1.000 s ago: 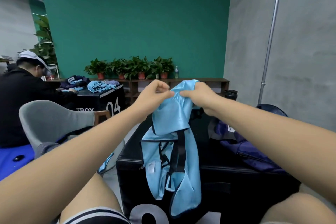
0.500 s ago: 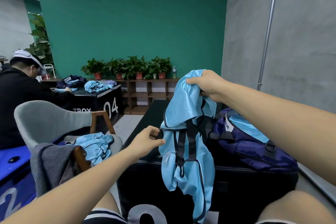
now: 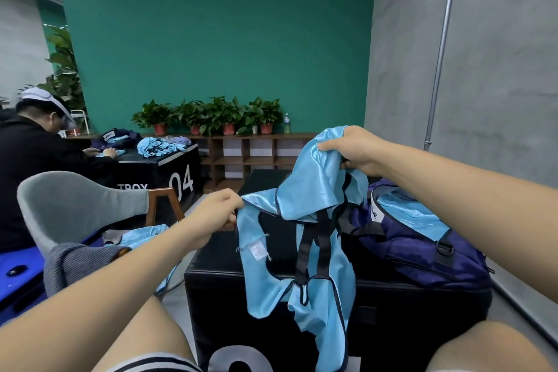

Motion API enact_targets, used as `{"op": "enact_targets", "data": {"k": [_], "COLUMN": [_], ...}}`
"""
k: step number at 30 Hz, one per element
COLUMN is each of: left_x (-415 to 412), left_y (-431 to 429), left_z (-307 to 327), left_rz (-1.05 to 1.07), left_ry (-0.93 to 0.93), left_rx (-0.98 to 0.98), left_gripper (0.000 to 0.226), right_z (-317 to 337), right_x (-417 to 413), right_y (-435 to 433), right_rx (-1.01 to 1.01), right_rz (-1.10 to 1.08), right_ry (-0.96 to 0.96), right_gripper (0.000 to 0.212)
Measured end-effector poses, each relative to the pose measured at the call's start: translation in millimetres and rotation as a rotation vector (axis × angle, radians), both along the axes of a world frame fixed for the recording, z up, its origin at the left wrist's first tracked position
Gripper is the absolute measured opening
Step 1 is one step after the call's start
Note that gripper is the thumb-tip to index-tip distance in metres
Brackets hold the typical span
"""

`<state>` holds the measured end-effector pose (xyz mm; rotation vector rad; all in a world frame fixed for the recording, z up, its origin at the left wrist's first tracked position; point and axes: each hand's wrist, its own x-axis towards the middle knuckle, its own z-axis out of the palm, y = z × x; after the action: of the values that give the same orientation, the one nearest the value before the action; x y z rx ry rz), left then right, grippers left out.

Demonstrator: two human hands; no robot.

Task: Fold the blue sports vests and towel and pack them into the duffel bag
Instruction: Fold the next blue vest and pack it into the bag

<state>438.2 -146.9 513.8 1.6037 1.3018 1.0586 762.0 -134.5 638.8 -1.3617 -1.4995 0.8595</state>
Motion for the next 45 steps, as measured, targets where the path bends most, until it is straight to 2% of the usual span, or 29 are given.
{"op": "enact_targets", "data": {"k": [4, 9, 12, 16, 19, 22, 24, 29, 33, 38, 40, 42, 45], "left_x": [-9.0, -1.7, 7.6, 29.6, 49.2, 66.5, 74.5, 76.9, 65.3, 62.9, 67.2, 72.4, 80.1], "left_y": [-7.9, -17.4, -18.4, -20.9, -25.0, -27.7, -29.4, -29.8, -22.8, -21.6, -24.8, -30.4, -36.8], "left_z": [43.1, 84.5, 100.1, 113.4, 117.9, 122.0, 125.8, 128.6, 115.9, 82.1, 69.5, 61.1, 54.0], "left_rz": [0.027, 0.052, 0.048, 0.063, 0.087, 0.072, 0.053, -0.041, -0.057, -0.131, -0.254, -0.368, -0.419], "left_ry": [-0.099, -0.16, -0.181, -0.221, -0.224, -0.258, -0.274, -0.279, -0.257, -0.132, -0.155, -0.188, -0.216], "left_rx": [0.057, 0.128, 0.148, 0.17, 0.208, 0.241, 0.265, 0.31, 0.293, 0.157, 0.065, -0.009, -0.035], "left_gripper": [0.016, 0.022, 0.017, 0.013, 0.008, 0.005, 0.004, 0.007, 0.018, 0.018, 0.026, 0.023, 0.025], "right_z": [-6.9, -6.2, -2.6, 3.4, 2.6, -8.7, -17.6, -22.9, -12.5, 4.7, 11.4, 17.7, 24.6], "right_x": [0.8, -10.8, -28.4, -60.9, -83.0, -95.6, -97.2, -91.3, -79.0, -59.8, -51.8, -45.1, -36.5], "right_y": [-0.8, -20.4, -41.0, -70.2, -87.6, -88.1, -78.1, -54.4, -52.6, -50.7, -47.4, -46.7, -45.4], "right_rx": [-0.07, -0.197, -0.111, 0.08, 0.089, 0.099, 0.097, 0.065, 0.042, 0.0, 0.011, 0.027, 0.023], "right_rz": [0.055, 0.17, 0.19, 0.282, 0.365, 0.316, 0.266, 0.162, 0.233, 0.273, 0.273, 0.269, 0.258], "right_ry": [-0.044, -0.326, -0.452, -0.393, -0.375, -0.451, -0.402, -0.026, 0.155, 0.302, 0.32, 0.33, 0.336], "right_gripper": [0.039, 0.042, 0.048, 0.048, 0.053, 0.053, 0.041, 0.013, 0.012, 0.012, 0.009, 0.006, 0.01]}}
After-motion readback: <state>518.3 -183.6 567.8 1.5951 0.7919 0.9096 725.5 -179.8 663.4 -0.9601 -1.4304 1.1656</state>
